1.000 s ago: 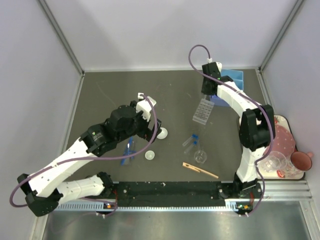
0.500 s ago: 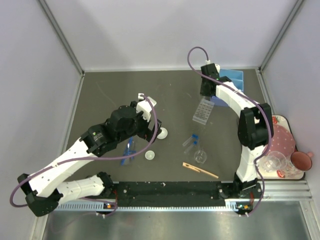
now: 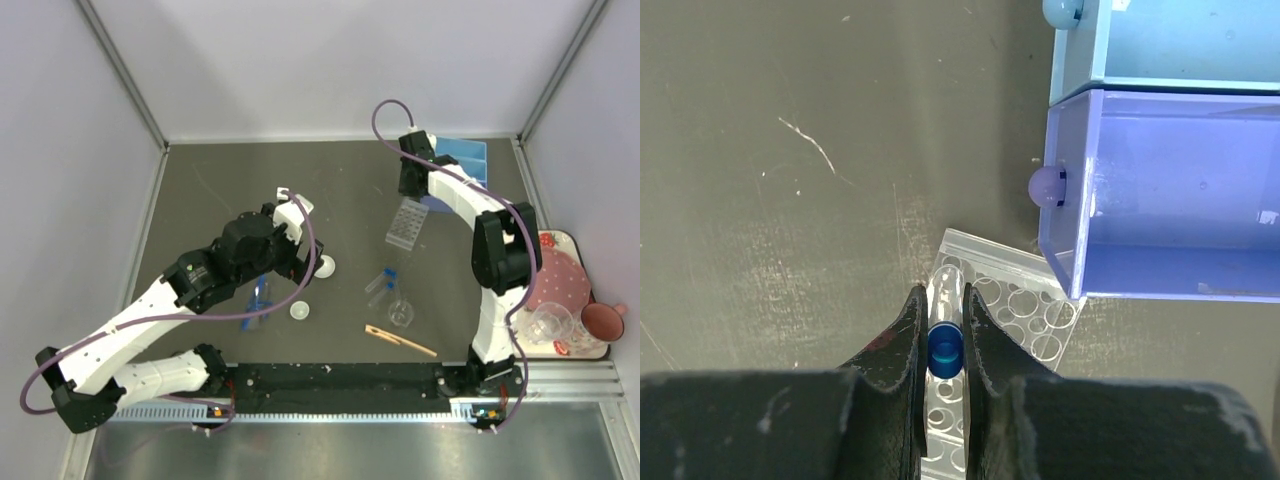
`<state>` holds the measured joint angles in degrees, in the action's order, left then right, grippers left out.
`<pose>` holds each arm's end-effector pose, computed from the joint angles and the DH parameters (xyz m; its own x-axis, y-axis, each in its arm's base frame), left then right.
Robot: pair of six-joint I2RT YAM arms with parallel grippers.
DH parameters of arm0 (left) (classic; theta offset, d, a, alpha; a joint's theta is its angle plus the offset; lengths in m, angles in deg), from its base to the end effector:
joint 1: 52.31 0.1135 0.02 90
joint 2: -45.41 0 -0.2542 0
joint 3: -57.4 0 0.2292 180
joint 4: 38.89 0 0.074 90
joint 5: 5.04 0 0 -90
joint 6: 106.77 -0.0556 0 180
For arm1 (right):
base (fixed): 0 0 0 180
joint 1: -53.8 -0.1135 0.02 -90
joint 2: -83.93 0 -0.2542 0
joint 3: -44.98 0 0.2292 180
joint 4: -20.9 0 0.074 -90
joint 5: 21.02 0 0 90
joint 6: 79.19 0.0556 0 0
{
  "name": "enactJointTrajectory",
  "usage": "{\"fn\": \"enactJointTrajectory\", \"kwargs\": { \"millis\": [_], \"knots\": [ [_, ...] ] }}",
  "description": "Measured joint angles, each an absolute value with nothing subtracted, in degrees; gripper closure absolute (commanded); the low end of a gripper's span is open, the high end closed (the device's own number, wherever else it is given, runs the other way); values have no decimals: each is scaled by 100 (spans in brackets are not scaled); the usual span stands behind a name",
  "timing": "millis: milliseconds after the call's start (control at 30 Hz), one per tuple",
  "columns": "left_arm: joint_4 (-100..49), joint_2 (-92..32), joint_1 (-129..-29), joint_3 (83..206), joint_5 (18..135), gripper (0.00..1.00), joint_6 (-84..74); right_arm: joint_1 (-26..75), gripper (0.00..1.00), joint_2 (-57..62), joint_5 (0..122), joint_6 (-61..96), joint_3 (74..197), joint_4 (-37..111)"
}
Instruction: Organize the chemistry lab equipment
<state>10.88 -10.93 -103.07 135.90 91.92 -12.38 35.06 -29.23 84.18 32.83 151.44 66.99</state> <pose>0.1354 -0.1552 0.3517 -0.3460 0.3035 -0.8878 0.6764 0.7365 -0.0118 0.4070 0.1227 0.2188 -0.7591 0.1245 -0.6389 0.1346 0.9904 0.0332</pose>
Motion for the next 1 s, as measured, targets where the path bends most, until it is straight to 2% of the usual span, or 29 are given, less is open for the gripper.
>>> {"fn": "enactJointTrajectory", "kwargs": {
  "millis": [567,1000],
  "knots": [
    [1015,-1021,-10303,13501,9214,1,-1241,2800,100,-3454,8285,3239,15863,6780],
    [991,-1021,-10300,13501,9211,1,-1238,2767,100,-3625,8259,3230,16077,6902]
  ]
}}
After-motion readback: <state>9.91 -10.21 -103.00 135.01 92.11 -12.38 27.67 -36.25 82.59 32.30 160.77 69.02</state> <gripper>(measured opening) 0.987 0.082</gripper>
